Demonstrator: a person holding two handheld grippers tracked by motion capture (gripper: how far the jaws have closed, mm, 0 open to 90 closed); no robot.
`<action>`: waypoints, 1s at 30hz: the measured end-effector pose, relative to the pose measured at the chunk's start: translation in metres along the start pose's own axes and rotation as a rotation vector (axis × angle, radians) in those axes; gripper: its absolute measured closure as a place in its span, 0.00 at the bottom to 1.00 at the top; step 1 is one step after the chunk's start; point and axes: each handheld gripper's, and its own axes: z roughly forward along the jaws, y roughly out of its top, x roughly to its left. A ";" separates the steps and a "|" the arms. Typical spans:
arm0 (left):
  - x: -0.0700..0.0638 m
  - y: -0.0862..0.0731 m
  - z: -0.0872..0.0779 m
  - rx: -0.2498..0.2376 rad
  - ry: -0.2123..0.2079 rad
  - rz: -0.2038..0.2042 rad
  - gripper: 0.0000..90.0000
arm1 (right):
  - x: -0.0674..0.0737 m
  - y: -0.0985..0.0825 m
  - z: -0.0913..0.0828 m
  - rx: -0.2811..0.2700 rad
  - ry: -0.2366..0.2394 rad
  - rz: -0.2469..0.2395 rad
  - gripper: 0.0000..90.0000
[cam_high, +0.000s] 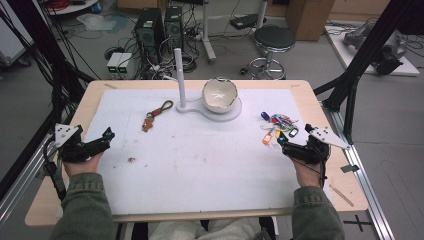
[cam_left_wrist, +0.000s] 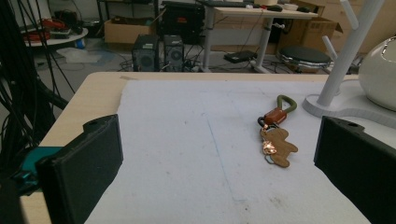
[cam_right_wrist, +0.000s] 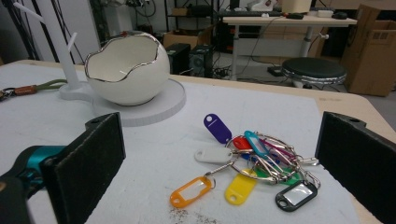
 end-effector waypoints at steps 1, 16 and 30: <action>0.001 0.000 -0.001 0.003 -0.001 -0.001 0.02 | -0.001 0.000 0.000 -0.002 -0.002 -0.003 0.00; 0.000 0.001 -0.001 0.019 -0.015 -0.017 0.02 | 0.000 0.000 0.001 0.008 0.011 -0.001 0.00; 0.000 0.002 0.005 0.038 -0.025 -0.032 0.02 | 0.002 -0.001 0.003 0.016 0.014 -0.007 0.00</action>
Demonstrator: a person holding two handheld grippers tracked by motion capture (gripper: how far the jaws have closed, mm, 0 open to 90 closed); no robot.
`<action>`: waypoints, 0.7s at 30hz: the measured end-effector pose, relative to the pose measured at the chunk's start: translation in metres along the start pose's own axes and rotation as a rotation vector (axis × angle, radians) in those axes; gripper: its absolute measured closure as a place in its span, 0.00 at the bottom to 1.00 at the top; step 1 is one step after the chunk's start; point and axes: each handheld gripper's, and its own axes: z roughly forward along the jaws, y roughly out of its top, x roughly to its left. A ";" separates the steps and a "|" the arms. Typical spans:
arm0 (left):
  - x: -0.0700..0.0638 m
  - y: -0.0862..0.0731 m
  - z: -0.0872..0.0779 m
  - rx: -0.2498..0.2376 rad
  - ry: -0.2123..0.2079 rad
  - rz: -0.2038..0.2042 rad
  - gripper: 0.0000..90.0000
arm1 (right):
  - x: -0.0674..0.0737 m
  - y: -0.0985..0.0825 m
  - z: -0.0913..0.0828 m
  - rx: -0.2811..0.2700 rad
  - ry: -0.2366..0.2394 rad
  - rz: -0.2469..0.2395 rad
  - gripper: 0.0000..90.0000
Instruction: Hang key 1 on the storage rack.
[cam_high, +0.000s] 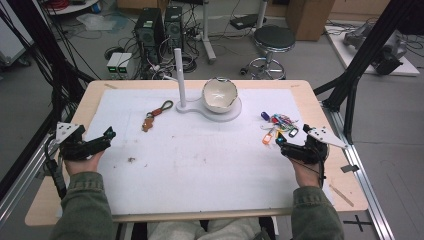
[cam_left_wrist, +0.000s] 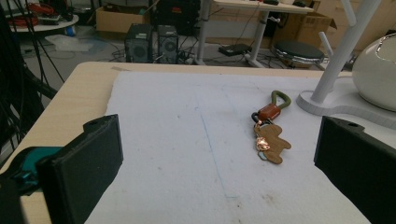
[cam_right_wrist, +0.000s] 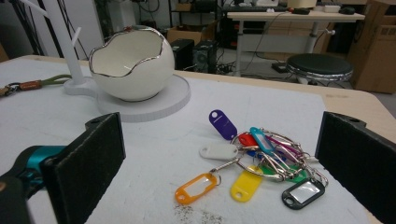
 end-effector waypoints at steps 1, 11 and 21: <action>0.000 0.002 0.000 0.005 -0.002 0.005 0.02 | 0.000 0.000 0.000 0.002 0.002 0.000 0.00; -0.008 0.008 0.007 0.031 -0.022 0.040 0.02 | 0.000 0.000 0.000 0.001 0.002 0.001 0.00; -0.013 0.017 0.015 0.085 -0.047 0.081 0.02 | 0.000 0.000 0.000 0.000 0.001 0.000 0.00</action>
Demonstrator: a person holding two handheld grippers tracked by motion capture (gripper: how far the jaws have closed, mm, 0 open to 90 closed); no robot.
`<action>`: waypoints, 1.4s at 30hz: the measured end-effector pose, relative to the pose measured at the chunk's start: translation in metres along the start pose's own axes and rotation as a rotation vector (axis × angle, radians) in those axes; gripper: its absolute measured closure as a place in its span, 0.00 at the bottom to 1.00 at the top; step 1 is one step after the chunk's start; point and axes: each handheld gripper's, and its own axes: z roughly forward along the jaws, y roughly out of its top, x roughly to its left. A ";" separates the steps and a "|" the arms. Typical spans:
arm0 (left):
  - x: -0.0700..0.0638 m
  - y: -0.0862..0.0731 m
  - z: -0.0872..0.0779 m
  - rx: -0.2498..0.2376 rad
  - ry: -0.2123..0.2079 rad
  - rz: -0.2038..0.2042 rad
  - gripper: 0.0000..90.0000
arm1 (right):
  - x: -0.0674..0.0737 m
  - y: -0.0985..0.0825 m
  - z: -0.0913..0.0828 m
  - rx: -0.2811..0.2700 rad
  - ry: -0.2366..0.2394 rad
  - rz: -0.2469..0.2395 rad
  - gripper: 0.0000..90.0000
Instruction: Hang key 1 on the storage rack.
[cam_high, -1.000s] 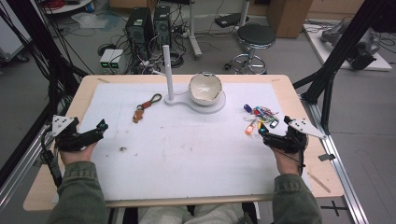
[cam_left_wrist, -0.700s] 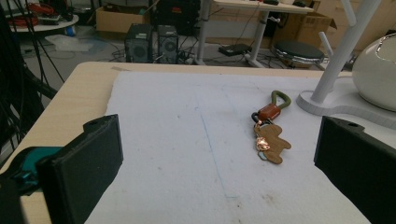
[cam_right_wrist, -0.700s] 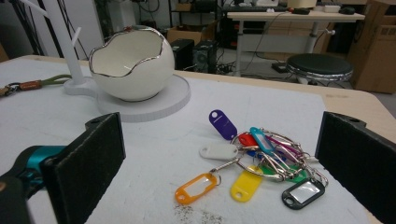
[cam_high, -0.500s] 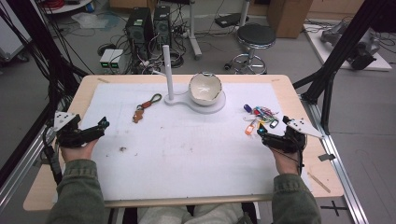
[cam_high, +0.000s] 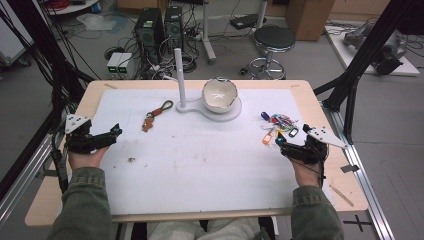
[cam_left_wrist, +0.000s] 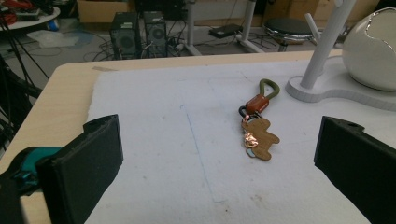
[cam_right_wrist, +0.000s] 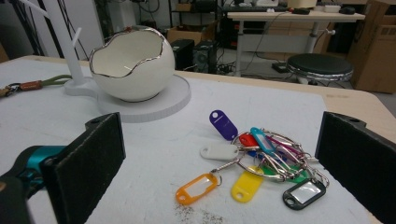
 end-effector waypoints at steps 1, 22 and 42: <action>0.000 0.000 0.001 0.003 0.000 0.008 0.02 | 0.000 0.000 0.000 0.000 -0.001 0.000 0.00; -0.008 0.015 0.019 0.061 -0.015 0.045 0.02 | 0.001 0.000 0.002 0.010 -0.001 -0.012 0.00; -0.026 0.043 0.050 0.137 -0.074 0.109 0.02 | 0.002 -0.001 0.004 0.022 0.012 -0.017 0.00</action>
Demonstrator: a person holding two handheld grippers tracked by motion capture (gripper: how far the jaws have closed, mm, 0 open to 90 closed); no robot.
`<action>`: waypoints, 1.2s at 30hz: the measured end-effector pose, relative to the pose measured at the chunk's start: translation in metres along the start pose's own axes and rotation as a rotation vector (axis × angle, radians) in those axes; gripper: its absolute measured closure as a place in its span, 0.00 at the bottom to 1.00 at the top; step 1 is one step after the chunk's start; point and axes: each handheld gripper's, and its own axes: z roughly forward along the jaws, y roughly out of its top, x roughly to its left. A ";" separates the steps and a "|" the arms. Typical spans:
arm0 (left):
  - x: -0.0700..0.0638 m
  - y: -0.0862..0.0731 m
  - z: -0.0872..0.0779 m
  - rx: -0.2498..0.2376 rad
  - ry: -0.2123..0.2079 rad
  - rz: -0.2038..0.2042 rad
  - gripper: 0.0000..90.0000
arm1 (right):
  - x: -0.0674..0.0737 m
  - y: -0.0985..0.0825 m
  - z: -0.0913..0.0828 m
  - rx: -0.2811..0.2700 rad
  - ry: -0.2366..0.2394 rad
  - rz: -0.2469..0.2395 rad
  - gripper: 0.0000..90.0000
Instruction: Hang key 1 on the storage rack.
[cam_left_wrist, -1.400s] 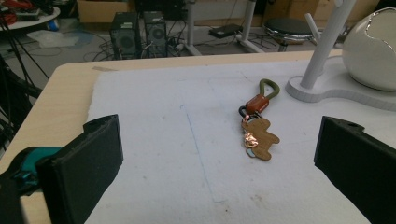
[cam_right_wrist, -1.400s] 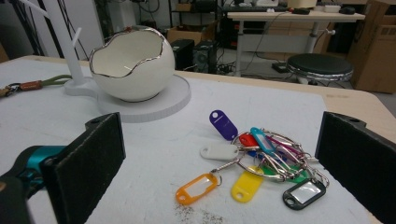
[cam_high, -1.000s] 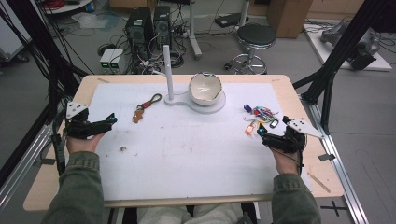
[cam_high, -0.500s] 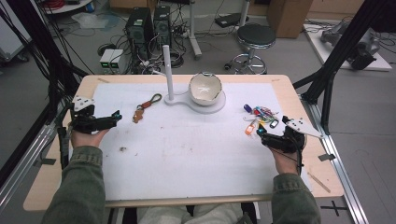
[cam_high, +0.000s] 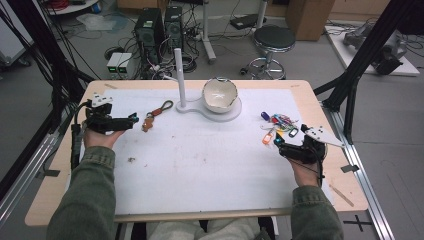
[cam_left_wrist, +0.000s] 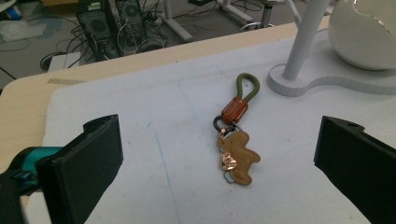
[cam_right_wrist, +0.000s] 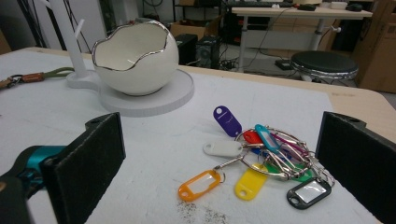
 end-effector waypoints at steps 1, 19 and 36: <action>0.000 0.001 0.001 0.003 0.001 0.003 0.02 | 0.000 0.000 0.001 -0.001 0.000 -0.002 0.00; -0.011 0.016 0.034 0.116 -0.027 0.094 0.02 | -0.002 0.000 0.001 -0.007 0.005 0.005 0.00; -0.017 0.026 0.058 0.168 -0.055 0.185 0.02 | 0.000 0.000 0.001 0.003 0.003 -0.009 0.00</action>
